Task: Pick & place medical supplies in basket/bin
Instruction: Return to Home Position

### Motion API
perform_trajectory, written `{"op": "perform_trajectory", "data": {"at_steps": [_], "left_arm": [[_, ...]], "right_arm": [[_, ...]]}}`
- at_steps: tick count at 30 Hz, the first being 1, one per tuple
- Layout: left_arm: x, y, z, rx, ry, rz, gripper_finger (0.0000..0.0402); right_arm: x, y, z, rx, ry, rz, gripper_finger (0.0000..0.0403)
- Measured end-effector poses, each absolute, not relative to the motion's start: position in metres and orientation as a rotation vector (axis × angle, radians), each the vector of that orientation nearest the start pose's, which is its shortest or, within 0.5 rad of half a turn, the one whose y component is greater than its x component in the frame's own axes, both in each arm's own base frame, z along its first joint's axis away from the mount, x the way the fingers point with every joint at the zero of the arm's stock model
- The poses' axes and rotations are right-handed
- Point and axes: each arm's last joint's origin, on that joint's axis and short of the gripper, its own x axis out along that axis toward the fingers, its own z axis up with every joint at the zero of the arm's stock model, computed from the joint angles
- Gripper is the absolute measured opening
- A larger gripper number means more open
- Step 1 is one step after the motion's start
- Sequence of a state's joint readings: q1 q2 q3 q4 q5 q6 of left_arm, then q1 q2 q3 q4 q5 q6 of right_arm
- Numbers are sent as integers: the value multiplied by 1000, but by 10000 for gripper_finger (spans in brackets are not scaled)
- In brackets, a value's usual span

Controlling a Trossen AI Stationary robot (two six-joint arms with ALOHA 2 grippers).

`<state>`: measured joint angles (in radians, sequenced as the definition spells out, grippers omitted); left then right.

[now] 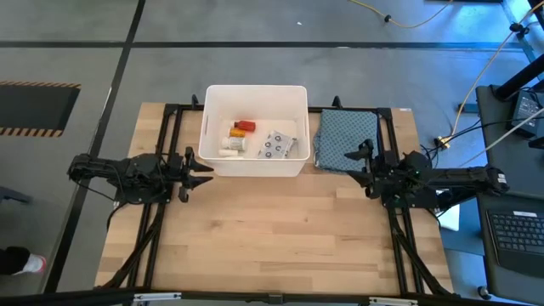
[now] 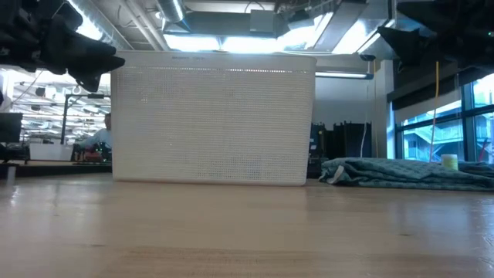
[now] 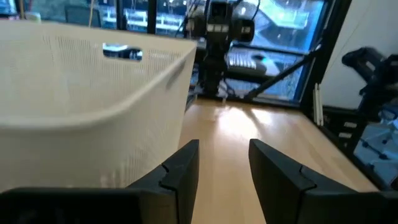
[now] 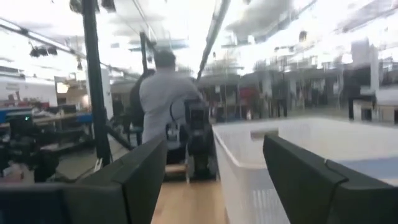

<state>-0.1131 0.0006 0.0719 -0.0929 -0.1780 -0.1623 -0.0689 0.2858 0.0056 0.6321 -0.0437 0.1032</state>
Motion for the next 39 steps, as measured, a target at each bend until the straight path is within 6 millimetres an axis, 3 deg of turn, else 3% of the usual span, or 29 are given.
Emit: {"op": "perform_trajectory", "data": {"at_steps": [18, 27, 39], "left_arm": [[92, -3, 175, -105, 53, 164, 134], [92, -3, 175, -105, 52, 164, 134], [92, -3, 175, -104, 53, 165, 134]], "right_arm": [[107, -7, 195, 50, -284, -64, 268], [106, -8, 181, 130, -140, -66, 268], [96, -6, 177, 42, -78, -39, 268]]}}
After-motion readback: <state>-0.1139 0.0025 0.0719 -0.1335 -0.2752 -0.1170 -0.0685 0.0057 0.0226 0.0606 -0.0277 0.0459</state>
